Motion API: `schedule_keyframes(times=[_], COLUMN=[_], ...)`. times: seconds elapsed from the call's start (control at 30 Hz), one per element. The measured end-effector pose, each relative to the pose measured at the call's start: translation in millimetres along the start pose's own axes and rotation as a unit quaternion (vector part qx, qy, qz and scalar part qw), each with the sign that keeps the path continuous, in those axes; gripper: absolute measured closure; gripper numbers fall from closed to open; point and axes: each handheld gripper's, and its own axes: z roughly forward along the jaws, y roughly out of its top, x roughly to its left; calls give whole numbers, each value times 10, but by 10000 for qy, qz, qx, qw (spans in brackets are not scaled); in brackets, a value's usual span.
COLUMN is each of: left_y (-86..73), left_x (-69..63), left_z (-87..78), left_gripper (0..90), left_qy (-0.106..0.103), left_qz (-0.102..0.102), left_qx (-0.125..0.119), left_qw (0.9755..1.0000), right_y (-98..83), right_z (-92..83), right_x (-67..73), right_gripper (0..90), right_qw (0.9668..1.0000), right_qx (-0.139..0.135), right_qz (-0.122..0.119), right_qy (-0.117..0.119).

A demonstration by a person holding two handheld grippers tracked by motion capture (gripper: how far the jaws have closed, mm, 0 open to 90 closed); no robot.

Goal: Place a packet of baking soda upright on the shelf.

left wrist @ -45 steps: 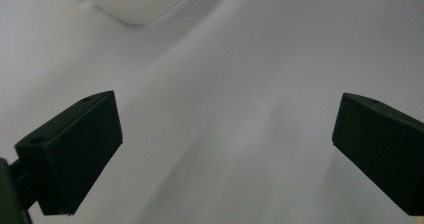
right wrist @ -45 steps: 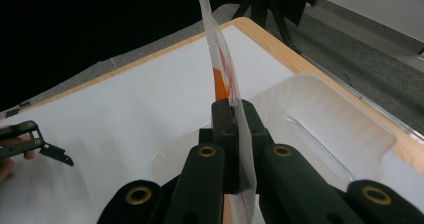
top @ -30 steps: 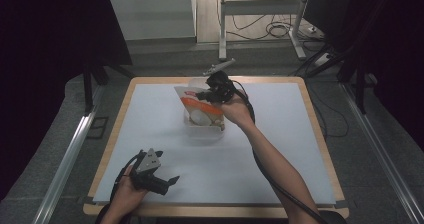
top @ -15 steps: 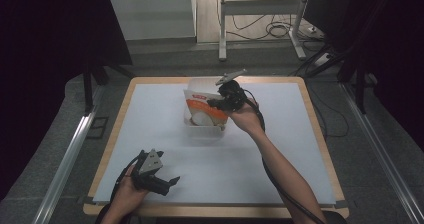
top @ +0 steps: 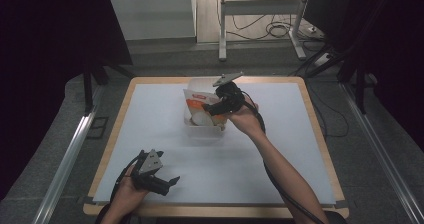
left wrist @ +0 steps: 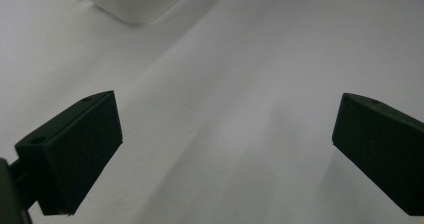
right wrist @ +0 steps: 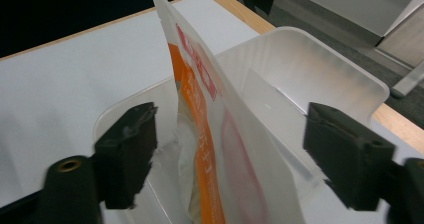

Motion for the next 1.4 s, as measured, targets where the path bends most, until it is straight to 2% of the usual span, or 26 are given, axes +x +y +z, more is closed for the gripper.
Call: schedule_keyframes(times=[0.27, 0.5, 0.93, 1.07, 1.4], left_y=[-1, -1, 2, 3, 3], left_x=[-8, -13, -23, -23, -28], left_z=[7, 10, 11, 5, 13], left_gripper=[0, 0, 0, 0, 0], left_qy=[8, 23, 37, 30, 37], left_qz=[23, 35, 50, 50, 70], left_qx=[18, 26, 16, 14, 20], left_qw=[10000, 10000, 10000, 10000, 10000], right_y=[-27, -58, -197, -256, -433], right_z=[-123, -252, -481, -555, -679], right_x=[2, -20, -21, -4, 2], right_gripper=[102, 71, 21, 2, 0], right_qw=[10000, 10000, 10000, 10000, 9999], right_qx=[9, -11, 71, 12, -162], right_qz=[4, 50, -17, -26, 0], right_qy=[6, 28, 38, -20, 42])
